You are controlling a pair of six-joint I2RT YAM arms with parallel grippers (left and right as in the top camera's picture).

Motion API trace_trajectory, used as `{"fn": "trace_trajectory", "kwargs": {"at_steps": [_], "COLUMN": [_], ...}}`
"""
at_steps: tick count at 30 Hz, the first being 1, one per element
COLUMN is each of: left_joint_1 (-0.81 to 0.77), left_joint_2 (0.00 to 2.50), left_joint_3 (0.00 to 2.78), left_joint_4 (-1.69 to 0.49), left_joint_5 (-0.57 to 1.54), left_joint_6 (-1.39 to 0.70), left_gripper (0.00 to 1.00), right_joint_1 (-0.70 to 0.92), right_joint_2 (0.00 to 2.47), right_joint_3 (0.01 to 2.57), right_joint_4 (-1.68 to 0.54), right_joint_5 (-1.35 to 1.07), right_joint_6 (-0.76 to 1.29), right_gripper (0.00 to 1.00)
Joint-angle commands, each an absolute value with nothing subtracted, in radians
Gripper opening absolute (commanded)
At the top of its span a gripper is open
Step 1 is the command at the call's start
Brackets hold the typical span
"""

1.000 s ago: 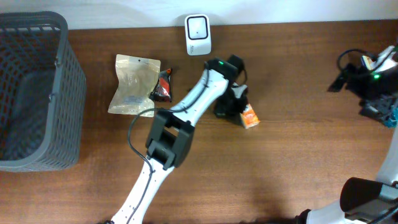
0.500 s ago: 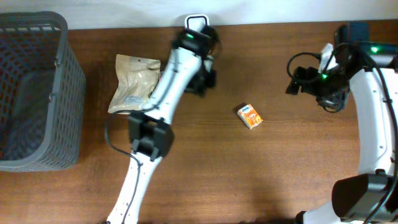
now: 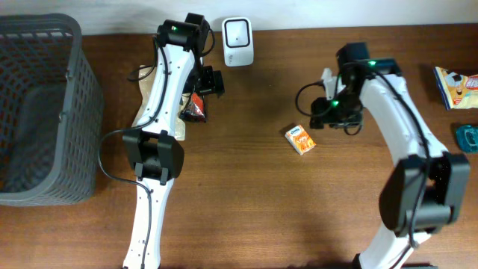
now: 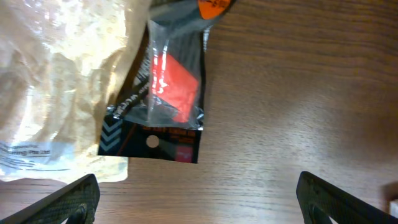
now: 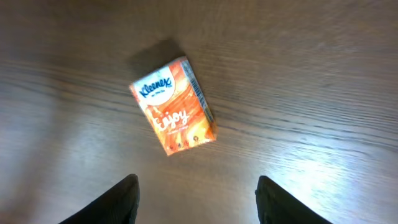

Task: Scan the item barcode
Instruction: 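Reach the right gripper over the Kleenex pack on the table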

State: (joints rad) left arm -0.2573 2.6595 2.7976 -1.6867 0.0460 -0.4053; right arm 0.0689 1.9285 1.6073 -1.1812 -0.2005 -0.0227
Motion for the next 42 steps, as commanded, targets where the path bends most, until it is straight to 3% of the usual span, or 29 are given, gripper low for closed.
{"fn": "trace_trajectory", "kwargs": {"at_steps": [1,5,9,22,24,27,29,38,42], "left_joint_1": [-0.254,-0.255,-0.255,-0.255,-0.255,-0.255,-0.255,-0.255,-0.255], "left_joint_2": [2.628,2.628,2.628,2.628,2.628,2.628,2.628,2.628,2.628], "left_joint_3": [2.809,2.809,2.809,2.809,2.809,2.809,2.809,2.809,2.809], "left_joint_4": [-1.688,-1.688,-1.688,-1.688,-1.688,-1.688,-1.688,-1.688,-1.688], "left_joint_5": [0.003,0.003,0.003,0.003,0.003,0.003,0.003,0.003,0.003], "left_joint_6": [-0.411,-0.411,-0.411,-0.411,-0.411,-0.411,-0.411,-0.411,-0.411], "left_gripper": [0.99,0.99,0.99,0.99,0.99,0.99,0.99,0.99,0.99], "right_joint_1": [0.085,0.085,0.085,0.086,0.086,0.083,0.083,0.097,0.132], "right_joint_2": [1.987,2.059,2.112,2.122,2.122,2.121,2.12,2.077,2.082], "right_joint_3": [1.601,1.6,1.6,1.502,1.495,1.51,1.536,1.819,1.824], "right_joint_4": [-1.155,-1.121,-1.1,-0.988,-0.991,-1.014,-1.045,-1.357,-1.377], "right_joint_5": [-0.202,-0.21,-0.258,-0.326,-0.326,-0.322,-0.305,0.236,0.457], "right_joint_6": [-0.049,-0.049,-0.054,-0.101,-0.101,-0.097,-0.089,0.292,0.474], "right_gripper": [0.61,0.59,0.47,0.46,0.38,0.1,0.04,0.04,0.04]}}
